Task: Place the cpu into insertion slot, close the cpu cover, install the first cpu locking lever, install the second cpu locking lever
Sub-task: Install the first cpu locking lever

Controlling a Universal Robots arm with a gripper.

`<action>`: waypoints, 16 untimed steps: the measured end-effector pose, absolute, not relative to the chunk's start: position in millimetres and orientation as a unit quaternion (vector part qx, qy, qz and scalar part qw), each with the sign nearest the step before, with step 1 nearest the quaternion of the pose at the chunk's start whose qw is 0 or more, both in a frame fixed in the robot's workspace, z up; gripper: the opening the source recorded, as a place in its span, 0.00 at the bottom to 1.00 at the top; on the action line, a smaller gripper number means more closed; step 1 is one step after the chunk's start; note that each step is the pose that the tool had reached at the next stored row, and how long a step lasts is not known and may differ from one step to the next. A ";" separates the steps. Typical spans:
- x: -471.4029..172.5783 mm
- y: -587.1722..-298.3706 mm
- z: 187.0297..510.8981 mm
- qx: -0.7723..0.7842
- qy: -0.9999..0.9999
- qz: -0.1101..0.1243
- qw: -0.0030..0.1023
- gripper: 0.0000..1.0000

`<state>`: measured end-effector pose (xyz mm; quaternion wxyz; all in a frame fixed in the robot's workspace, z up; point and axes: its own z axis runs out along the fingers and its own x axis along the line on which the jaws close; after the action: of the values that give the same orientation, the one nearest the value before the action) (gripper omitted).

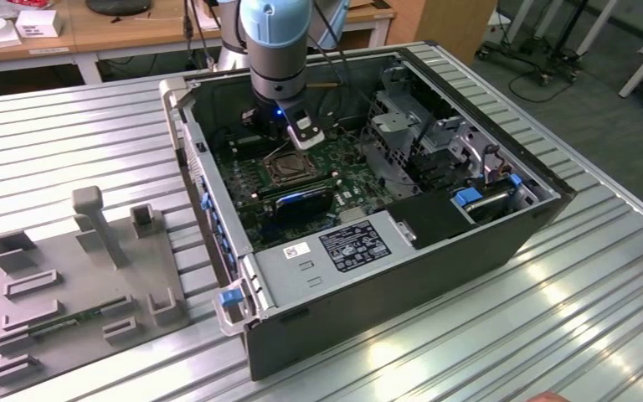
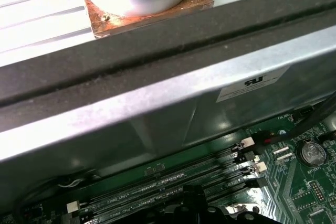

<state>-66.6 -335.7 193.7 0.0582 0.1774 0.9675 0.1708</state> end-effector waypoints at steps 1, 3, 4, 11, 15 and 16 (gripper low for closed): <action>-66.6 -335.7 193.8 0.178 0.967 0.171 0.058 0.11; -66.7 -335.7 194.5 0.178 0.967 0.171 0.058 0.11; -66.7 -335.7 195.0 0.178 0.967 0.171 0.058 0.11; -66.6 -334.4 196.1 0.178 0.966 0.176 0.057 0.11; -66.7 -333.7 196.2 0.178 0.966 0.176 0.057 0.11; -66.7 -333.5 196.2 0.178 0.966 0.176 0.057 0.11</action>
<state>-66.7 -333.5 196.2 0.0573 0.1784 0.9663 0.1763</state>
